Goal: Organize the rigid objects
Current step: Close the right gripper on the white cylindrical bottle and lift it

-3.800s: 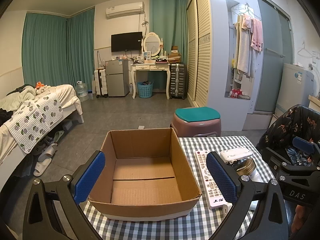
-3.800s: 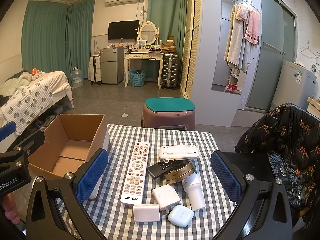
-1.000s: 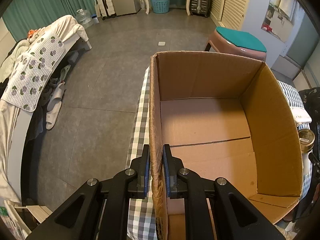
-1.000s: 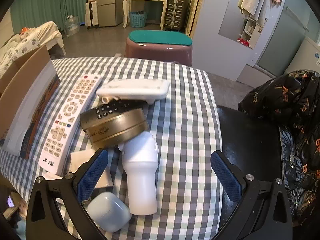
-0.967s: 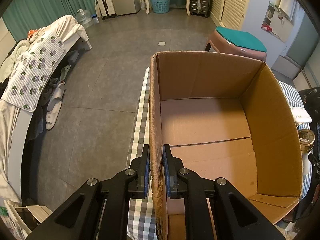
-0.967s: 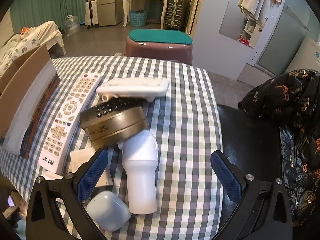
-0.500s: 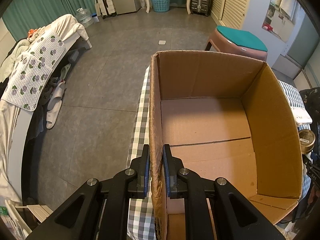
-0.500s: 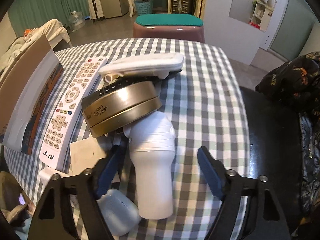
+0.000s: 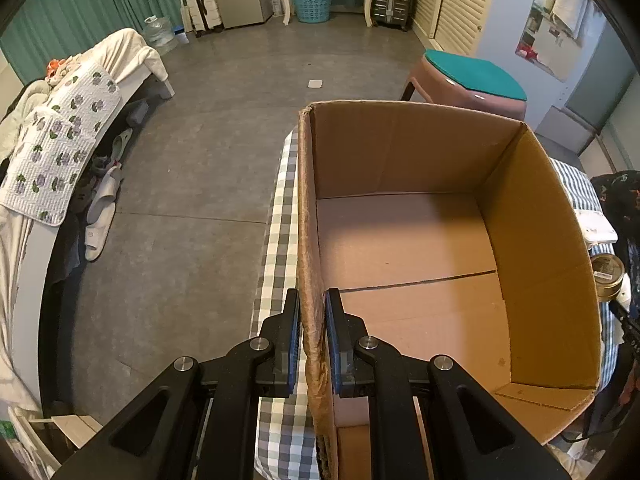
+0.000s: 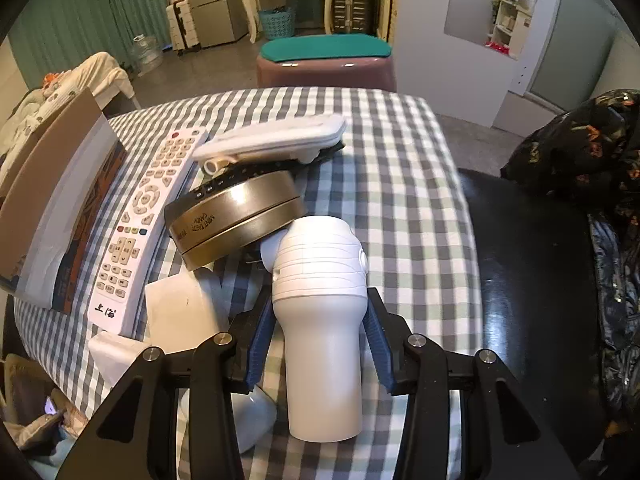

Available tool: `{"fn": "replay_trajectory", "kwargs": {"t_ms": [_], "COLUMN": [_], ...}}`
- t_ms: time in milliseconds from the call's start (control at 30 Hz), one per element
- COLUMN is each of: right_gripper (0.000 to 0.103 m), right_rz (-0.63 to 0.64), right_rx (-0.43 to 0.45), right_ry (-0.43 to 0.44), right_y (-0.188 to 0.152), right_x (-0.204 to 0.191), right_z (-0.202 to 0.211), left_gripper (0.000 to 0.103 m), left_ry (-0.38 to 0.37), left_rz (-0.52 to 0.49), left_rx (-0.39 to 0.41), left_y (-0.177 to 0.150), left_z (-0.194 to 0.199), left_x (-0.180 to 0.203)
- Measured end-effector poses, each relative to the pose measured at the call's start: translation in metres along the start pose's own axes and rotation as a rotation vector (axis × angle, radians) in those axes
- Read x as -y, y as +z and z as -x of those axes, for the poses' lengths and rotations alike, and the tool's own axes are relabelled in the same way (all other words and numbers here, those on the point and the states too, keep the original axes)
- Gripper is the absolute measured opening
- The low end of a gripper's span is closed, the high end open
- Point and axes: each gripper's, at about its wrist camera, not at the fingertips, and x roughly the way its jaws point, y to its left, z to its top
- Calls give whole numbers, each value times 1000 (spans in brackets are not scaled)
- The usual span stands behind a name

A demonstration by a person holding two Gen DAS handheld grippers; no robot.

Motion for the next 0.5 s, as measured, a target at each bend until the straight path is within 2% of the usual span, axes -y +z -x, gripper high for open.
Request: {"fn": "replay_trajectory", "kwargs": {"t_ms": [267, 500], "right_gripper": [43, 43], "right_rz": [14, 56], "right_rx": [83, 128], "right_ry": [-51, -25], "right_y": [11, 16], "right_x": [-8, -39], "right_z": [40, 60], "left_gripper": [12, 12], "left_ry": [-34, -55], "left_rz": [-19, -32], "left_rx": [1, -6], "left_y": [1, 1], "left_z": [-1, 0], "left_x": [-5, -7]}}
